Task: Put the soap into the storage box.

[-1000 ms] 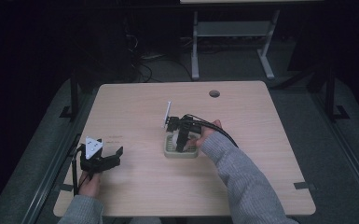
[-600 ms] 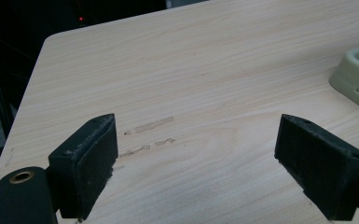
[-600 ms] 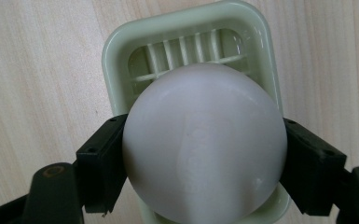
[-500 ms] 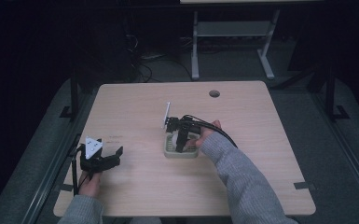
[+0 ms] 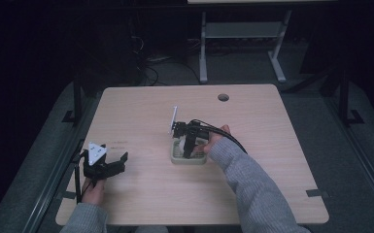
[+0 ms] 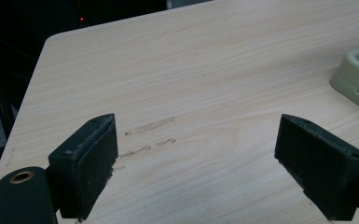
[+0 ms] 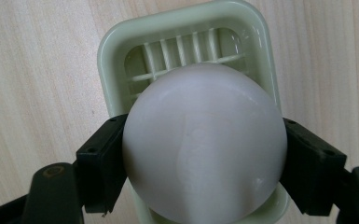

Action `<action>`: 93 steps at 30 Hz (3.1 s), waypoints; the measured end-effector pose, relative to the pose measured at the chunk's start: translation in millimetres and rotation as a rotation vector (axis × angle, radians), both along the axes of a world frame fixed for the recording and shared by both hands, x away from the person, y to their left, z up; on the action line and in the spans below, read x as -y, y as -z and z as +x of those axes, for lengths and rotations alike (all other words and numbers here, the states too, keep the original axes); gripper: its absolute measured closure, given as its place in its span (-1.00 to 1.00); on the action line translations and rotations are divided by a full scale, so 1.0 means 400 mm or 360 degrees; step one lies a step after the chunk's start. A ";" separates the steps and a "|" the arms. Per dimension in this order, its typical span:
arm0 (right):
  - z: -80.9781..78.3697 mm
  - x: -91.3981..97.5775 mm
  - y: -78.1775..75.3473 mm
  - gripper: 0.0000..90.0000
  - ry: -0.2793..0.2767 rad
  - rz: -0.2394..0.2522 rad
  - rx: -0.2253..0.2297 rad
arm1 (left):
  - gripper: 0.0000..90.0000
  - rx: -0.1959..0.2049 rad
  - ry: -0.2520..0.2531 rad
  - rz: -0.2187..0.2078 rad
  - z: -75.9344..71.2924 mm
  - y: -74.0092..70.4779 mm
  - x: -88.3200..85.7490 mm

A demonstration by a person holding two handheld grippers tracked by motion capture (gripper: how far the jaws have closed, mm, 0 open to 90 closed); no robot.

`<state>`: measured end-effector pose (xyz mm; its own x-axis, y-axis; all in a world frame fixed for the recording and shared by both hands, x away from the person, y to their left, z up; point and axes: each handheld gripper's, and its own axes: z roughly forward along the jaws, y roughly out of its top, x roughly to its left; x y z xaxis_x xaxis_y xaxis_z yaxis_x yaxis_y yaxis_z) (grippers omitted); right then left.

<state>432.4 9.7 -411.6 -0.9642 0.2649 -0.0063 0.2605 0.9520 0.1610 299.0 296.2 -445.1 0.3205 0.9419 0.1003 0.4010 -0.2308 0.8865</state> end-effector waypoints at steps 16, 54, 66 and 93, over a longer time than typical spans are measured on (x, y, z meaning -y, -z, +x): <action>0.004 -0.002 0.005 -0.47 -0.0006 -0.0021 -0.0024 | -0.72 -0.0003 -0.0008 -0.0004 0.001 0.000 -0.002; 0.003 0.004 -0.027 -0.58 0.0014 0.0070 -0.0039 | -0.72 -0.0006 -0.0017 0.0005 0.001 0.000 -0.004; 0.001 0.016 -0.038 -0.59 0.0033 0.0112 -0.0045 | -0.71 -0.0005 -0.0017 -0.0002 0.000 0.000 -0.003; -0.009 0.071 -0.079 -0.57 0.0090 0.0190 -0.0015 | -0.72 0.0001 -0.0013 0.0000 0.000 0.002 -0.001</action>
